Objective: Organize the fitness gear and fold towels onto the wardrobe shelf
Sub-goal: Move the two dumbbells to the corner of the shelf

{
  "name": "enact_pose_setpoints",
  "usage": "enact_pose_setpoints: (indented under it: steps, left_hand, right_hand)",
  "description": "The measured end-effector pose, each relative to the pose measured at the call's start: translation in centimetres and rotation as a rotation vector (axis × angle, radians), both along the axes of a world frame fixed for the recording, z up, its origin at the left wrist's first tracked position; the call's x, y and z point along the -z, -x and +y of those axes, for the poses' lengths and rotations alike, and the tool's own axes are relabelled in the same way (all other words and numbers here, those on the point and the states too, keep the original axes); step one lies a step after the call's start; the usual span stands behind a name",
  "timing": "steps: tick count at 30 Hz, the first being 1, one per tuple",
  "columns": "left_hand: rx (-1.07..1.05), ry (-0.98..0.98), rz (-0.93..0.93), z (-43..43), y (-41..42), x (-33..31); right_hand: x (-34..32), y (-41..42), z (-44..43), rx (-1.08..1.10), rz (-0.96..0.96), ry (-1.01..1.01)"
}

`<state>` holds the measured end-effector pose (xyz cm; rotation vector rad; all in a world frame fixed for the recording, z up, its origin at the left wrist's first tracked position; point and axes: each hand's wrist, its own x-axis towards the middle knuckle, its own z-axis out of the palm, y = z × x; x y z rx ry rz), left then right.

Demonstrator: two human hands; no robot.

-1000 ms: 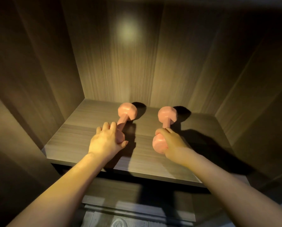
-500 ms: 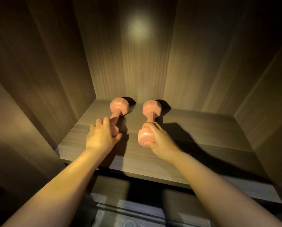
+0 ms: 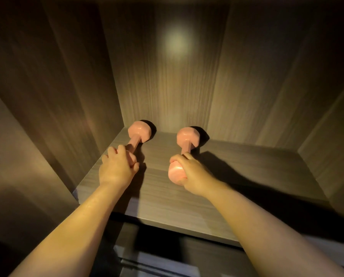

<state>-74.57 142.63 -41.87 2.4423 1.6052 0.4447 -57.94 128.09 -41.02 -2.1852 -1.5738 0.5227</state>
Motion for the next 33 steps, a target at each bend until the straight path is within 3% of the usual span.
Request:
enact_pose_setpoints:
  steps: [8, 22, 33]
  left_hand:
    - [-0.015, -0.12, 0.04, 2.8, 0.1, -0.1]
    - [-0.046, -0.345, 0.397, 5.9, -0.3, -0.8]
    - [-0.019, -0.428, 0.45, 7.2, 0.0, -0.1]
  right_hand:
    - [1.4, -0.9, 0.2, -0.014, 0.078, -0.094]
    - [2.3, -1.8, 1.1, -0.039, 0.105, -0.168]
    - [2.9, -2.0, 1.8, -0.019, 0.156, -0.21]
